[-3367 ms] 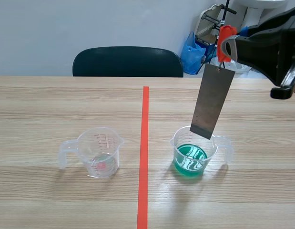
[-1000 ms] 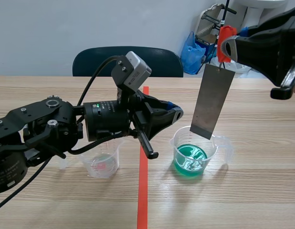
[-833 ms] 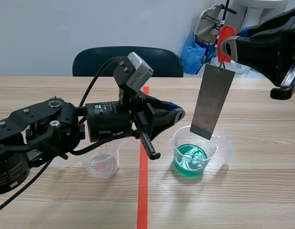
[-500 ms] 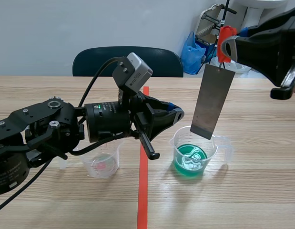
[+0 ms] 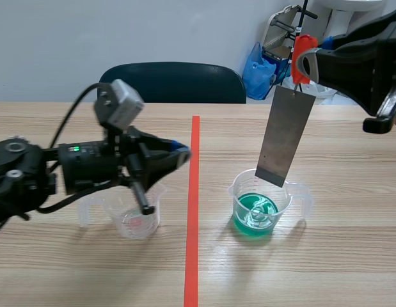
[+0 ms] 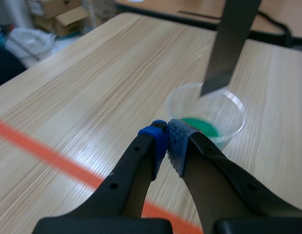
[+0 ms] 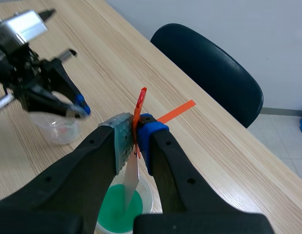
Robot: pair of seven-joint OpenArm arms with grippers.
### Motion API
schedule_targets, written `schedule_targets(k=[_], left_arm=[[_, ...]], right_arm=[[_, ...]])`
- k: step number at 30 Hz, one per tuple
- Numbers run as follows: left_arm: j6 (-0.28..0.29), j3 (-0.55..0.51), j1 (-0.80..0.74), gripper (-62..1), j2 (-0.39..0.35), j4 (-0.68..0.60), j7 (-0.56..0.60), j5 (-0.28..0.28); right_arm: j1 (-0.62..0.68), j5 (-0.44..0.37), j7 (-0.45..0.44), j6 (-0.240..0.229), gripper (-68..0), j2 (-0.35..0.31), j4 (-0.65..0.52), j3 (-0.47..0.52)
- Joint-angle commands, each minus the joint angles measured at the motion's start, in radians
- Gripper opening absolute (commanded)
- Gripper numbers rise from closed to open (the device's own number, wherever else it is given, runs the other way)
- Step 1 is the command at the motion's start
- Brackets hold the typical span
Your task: Do the redox reaction experiment
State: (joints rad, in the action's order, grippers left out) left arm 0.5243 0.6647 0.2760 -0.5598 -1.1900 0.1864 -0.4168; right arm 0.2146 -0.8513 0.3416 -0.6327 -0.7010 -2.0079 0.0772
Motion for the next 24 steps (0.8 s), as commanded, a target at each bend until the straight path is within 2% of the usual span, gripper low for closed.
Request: schedule_targets(k=[1,4,8,11,14,17,21,24], left_arm=[[0.002,-0.061,-0.058,-58.2,-0.07,-0.066,0.034,-0.01],[0.002,-0.178,-0.193,-58.2,-0.178,-0.141,0.07,-0.01],[0.006,-0.378,-0.436,-58.2,-0.283,-0.218,0.122,-0.01],[0.031,-0.551,-0.653,-58.2,-0.32,-0.247,0.191,-0.009],[0.051,-0.723,-0.876,-58.2,-0.318,-0.251,0.296,-0.003],[0.047,-0.873,-1.082,-58.2,-0.289,-0.251,0.42,0.08],[0.046,-1.039,-1.308,-58.2,-0.196,-0.249,0.607,0.226],[0.0,-1.127,-1.434,-58.2,-0.116,-0.238,0.76,0.346]], right_arm=[[-0.009,-0.016,-0.018,0.003,-66.9,-0.011,-0.016,0.009],[-0.009,-0.016,-0.018,0.003,-66.9,-0.011,-0.016,0.009],[-0.009,-0.016,-0.018,0.003,-66.9,-0.011,-0.016,0.009],[-0.009,-0.016,-0.018,0.003,-66.9,-0.011,-0.016,0.009],[-0.009,-0.016,-0.018,0.003,-66.9,-0.011,-0.016,0.009],[-0.009,-0.016,-0.018,0.003,-66.9,-0.011,-0.016,0.009],[-0.009,-0.016,-0.017,0.003,-66.9,-0.011,-0.016,0.009],[-0.009,-0.016,-0.018,0.003,-66.9,-0.011,-0.016,0.009]])
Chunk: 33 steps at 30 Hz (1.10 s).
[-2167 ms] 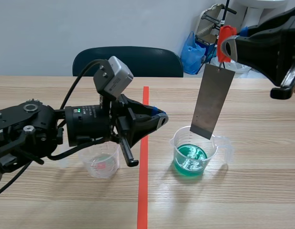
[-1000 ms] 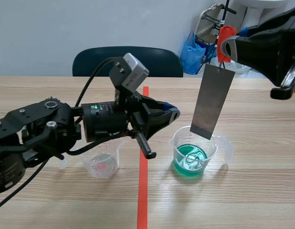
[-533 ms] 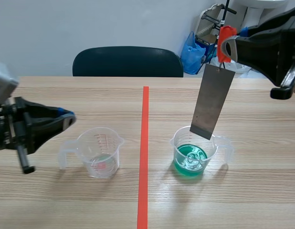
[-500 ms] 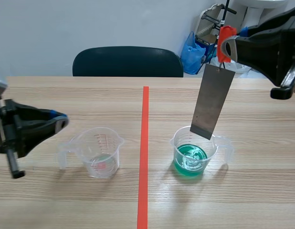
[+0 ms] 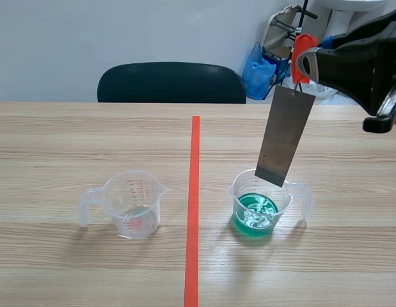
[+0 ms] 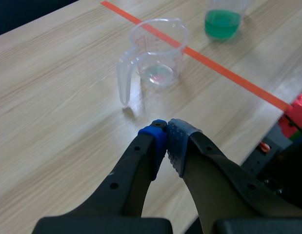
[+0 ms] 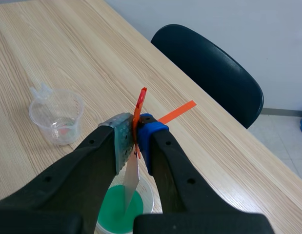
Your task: Do the redox reaction experiment
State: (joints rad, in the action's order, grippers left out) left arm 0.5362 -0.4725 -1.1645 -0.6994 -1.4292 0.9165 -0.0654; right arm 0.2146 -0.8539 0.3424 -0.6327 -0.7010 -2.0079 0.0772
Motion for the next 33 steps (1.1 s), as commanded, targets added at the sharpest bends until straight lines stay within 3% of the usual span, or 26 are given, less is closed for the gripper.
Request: schedule_targets(k=[1,8,14,17,19,21,25,26,28,33], left_arm=[[-0.036,-0.012,-0.028,-58.2,0.05,0.009,0.079,0.028],[-0.179,-0.104,-0.152,-58.1,0.191,0.069,0.327,0.192],[-0.209,-0.132,-0.152,-58.1,0.232,0.126,0.467,0.282],[-0.209,-0.136,-0.152,-57.0,0.236,0.159,0.505,0.283],[-0.209,-0.136,-0.152,-50.6,0.236,0.171,0.509,0.283],[-0.209,-0.136,-0.152,-38.6,0.236,0.175,0.508,0.283],[-0.172,-0.136,-0.152,-4.2,0.236,0.175,0.505,0.255],[-0.153,-0.136,-0.152,1.4,0.236,0.175,0.505,0.237],[-0.129,-0.136,-0.152,1.4,0.236,0.175,0.505,0.214],[-0.129,-0.136,-0.152,1.4,0.236,0.179,0.498,0.215]], right_arm=[[-0.009,-0.014,-0.018,0.003,-66.9,-0.011,-0.016,0.009],[-0.009,-0.014,-0.018,0.003,-66.9,-0.011,-0.016,0.009],[-0.009,-0.014,-0.018,0.003,-66.9,-0.011,-0.016,0.009],[-0.009,-0.014,-0.018,0.003,-66.9,-0.011,-0.016,0.009],[-0.009,-0.014,-0.018,0.003,-66.9,-0.011,-0.016,0.009],[-0.009,-0.014,-0.018,0.003,-66.9,-0.011,-0.016,0.009],[-0.009,-0.014,-0.018,0.003,-66.9,-0.011,-0.016,0.009],[-0.009,-0.014,-0.018,0.003,-66.9,-0.011,-0.016,0.009],[-0.009,-0.014,-0.018,0.003,-66.9,-0.011,-0.016,0.009],[-0.009,-0.014,-0.019,0.003,-66.9,-0.011,-0.016,0.009]])
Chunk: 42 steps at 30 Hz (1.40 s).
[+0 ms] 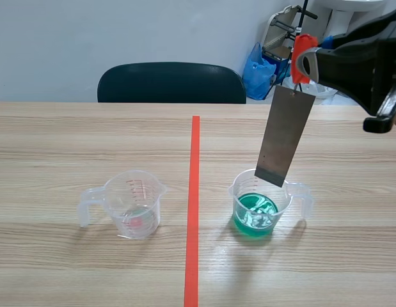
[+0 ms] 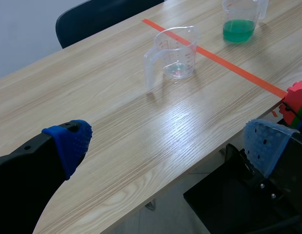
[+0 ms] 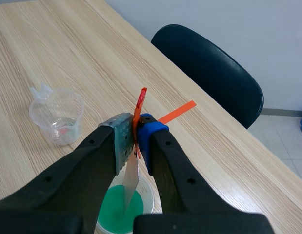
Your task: Do the redox reaction experiment
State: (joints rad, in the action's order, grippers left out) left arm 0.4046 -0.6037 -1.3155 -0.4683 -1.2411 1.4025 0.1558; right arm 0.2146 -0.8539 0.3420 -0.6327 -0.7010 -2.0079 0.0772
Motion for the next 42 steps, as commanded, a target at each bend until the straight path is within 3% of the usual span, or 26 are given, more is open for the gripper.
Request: schedule_targets(k=[1,42], left_arm=[[0.003,-0.005,-0.001,1.4,0.005,-0.007,0.011,-0.006],[0.002,-0.005,-0.001,1.4,0.005,0.0,0.015,-0.04]], right_arm=[[-0.009,-0.014,-0.018,0.003,-66.9,-0.011,-0.016,0.009],[-0.009,-0.014,-0.018,0.003,-66.9,-0.011,-0.016,0.009]])
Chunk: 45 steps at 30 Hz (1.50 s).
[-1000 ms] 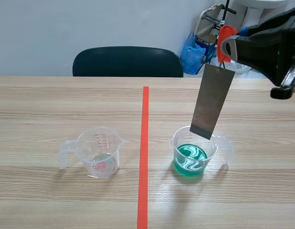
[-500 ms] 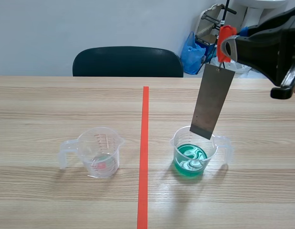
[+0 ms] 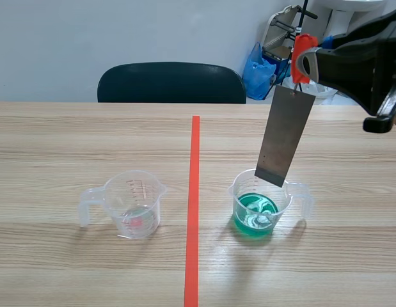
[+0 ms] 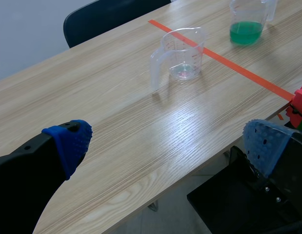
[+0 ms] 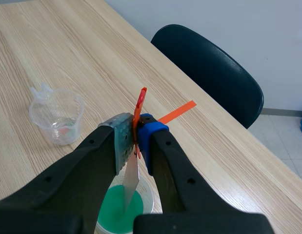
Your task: Do the redox reaction experiment
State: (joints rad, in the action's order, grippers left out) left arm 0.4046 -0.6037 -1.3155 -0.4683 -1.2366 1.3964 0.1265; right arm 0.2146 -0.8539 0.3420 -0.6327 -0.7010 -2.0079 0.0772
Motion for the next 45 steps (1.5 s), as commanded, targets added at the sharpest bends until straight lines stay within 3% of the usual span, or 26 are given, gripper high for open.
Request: schedule_targets(k=[1,45], left_arm=[[0.002,-0.005,-0.001,1.4,0.005,-0.005,0.021,-0.011],[0.002,-0.005,-0.001,1.4,0.005,-0.005,-0.001,-0.011]], right_arm=[[-0.009,-0.014,-0.018,0.003,-66.9,-0.011,-0.016,0.009],[-0.009,-0.014,-0.018,0.003,-66.9,-0.011,-0.016,0.009]])
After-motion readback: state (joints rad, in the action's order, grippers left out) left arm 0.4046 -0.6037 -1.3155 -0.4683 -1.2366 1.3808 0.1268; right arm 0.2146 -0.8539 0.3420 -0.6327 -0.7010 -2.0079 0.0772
